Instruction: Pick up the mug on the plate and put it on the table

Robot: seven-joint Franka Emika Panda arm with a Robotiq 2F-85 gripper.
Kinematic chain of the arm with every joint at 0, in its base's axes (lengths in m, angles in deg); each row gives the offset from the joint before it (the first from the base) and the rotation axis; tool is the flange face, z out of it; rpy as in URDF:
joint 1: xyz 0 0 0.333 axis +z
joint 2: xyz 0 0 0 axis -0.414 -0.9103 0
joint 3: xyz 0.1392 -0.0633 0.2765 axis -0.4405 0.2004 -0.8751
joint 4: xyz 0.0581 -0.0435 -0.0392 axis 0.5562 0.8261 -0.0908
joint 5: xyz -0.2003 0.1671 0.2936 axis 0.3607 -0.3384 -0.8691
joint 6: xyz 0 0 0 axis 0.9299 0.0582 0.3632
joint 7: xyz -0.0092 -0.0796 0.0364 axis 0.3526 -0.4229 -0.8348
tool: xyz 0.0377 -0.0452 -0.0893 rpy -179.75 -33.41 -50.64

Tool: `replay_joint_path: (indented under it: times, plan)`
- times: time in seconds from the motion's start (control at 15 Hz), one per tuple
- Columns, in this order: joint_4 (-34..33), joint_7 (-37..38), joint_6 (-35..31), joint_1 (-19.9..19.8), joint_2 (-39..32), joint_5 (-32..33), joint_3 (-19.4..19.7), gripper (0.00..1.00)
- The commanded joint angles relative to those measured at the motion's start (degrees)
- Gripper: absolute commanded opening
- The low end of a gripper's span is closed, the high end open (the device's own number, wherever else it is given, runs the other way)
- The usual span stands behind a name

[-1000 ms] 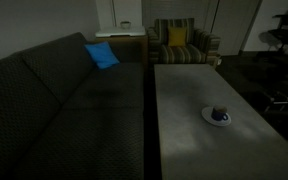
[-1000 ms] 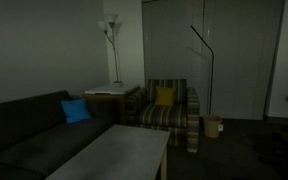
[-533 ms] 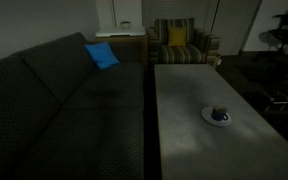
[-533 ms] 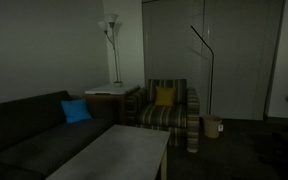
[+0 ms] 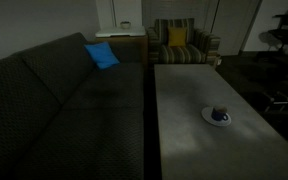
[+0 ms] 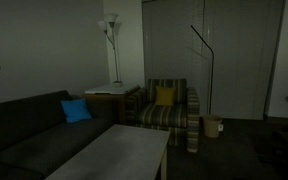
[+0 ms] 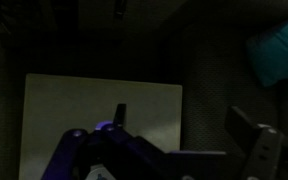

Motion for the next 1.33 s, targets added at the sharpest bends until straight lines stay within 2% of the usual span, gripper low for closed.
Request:
replay_joint_path:
  times: [0.0,0.2,0.47,0.8,1.0,1.13,1.2,1.27]
  plan:
    - [-0.14,0.03,0.11,-0.91,-0.05,0.05,-0.88,1.0]
    - [0.11,-0.31,-3.16,-0.43,-0.42,1.17,-1.53,1.0]
    - [-1.43,0.89,-13.0,-0.39,-4.84,0.02,-2.23,1.0]
    - [-5.54,5.0,-26.4,-0.5,-15.59,0.49,-3.15,1.0]
    - [-10.61,10.22,-34.73,0.01,-24.83,4.12,-2.93,1.0]
    - [-16.12,17.83,-34.7,1.49,-31.13,10.88,0.23,1.0]
    - [-10.05,13.99,-34.59,-0.82,-24.7,8.32,-3.11,1.0]
    - [-11.84,15.45,-34.73,-0.7,-27.2,9.58,-2.73,1.0]
